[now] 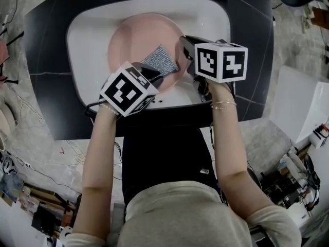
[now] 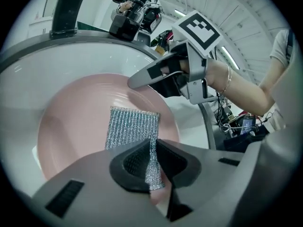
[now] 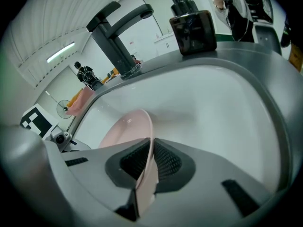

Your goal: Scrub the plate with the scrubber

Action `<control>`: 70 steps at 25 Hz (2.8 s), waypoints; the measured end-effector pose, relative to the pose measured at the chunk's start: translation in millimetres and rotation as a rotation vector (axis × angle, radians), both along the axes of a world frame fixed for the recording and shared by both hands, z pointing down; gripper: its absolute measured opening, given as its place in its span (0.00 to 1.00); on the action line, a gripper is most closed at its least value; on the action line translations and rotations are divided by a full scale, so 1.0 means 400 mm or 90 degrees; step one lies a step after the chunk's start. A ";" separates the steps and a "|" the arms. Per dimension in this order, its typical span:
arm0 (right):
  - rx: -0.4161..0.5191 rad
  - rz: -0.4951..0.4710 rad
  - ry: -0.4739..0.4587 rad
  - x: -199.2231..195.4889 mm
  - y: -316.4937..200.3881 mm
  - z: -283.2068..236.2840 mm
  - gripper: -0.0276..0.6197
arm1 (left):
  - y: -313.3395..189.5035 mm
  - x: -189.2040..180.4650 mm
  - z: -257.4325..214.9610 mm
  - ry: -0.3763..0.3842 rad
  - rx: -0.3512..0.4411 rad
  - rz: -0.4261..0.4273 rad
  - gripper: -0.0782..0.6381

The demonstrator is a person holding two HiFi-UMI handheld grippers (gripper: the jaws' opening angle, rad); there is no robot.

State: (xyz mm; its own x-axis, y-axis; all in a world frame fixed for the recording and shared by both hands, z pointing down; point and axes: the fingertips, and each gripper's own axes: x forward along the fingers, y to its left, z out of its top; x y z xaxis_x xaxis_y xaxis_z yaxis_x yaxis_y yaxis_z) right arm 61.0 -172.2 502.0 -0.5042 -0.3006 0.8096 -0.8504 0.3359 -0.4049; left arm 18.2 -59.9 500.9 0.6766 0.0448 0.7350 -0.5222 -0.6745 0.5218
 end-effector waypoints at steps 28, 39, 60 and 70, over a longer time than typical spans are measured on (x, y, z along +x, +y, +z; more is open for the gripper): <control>-0.021 -0.008 -0.007 -0.001 0.012 0.018 0.10 | -0.213 -0.026 0.037 -0.027 0.062 -0.131 0.19; -0.040 0.007 -0.007 0.009 0.018 0.034 0.11 | -0.215 -0.119 0.082 -0.098 0.046 -0.142 0.19; -0.082 0.040 0.013 0.033 0.028 0.104 0.09 | -0.131 -0.153 0.072 -0.134 0.064 -0.115 0.16; -0.124 -0.011 0.110 0.050 0.057 0.151 0.10 | -0.128 -0.135 0.016 -0.108 0.088 -0.119 0.15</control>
State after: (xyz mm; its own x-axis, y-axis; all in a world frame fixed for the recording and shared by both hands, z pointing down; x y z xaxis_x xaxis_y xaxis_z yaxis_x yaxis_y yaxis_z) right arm 81.0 -149.4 562.5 -0.3568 -0.1228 0.9261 -0.9075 0.2807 -0.3124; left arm -35.8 -111.0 507.3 0.5300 -0.1778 0.8292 -0.7167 -0.6166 0.3259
